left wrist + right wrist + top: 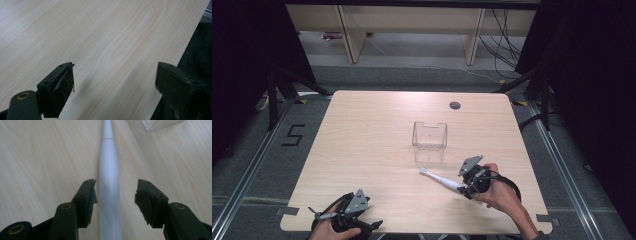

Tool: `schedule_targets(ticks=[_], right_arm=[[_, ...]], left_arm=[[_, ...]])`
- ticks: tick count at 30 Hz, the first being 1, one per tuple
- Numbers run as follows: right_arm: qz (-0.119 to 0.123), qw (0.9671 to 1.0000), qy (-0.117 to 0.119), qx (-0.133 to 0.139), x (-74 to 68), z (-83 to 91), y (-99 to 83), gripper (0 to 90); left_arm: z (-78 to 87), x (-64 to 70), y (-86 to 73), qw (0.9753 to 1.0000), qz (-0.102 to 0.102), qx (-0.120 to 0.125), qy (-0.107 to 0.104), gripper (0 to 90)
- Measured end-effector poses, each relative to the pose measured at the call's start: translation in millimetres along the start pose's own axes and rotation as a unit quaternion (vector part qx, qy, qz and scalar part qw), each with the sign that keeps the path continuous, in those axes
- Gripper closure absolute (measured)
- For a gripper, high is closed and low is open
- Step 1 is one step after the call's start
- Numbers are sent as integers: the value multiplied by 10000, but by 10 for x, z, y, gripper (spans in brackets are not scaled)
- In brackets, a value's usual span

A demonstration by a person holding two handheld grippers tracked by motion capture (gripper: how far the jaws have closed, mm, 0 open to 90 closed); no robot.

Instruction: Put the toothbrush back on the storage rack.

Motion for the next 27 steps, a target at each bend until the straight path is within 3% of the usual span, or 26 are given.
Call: schedule_targets(ticks=[5,12,14,17,27], right_arm=[[242,9995,125,-169,14,-104,102,481],[129,9989,307,-345,37,-178,107,481],[230,9984,375,-364,49,-197,115,482],[116,9980,435,-438,51,-226,136,488],[191,9965,599,-545,96,-304,226,508]], left_arm=[[4,-3,0,10000,-3,-29,-3,148],[3,-2,3,10000,-19,-30,-2,148],[0,2,0,10000,-8,13,21,148],[1,-2,1,10000,17,-7,9,148],[13,-2,3,10000,-16,31,25,148]])
Point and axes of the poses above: each handheld gripper's, and its own axes: z roughly backward along the jaws, y roughly out of its top, x roughly to its right, the point moved 4 cm from there along -z, roughly forward along the jaws, and after that the axes turned 13 degrees about z, right-handed, at the moved point
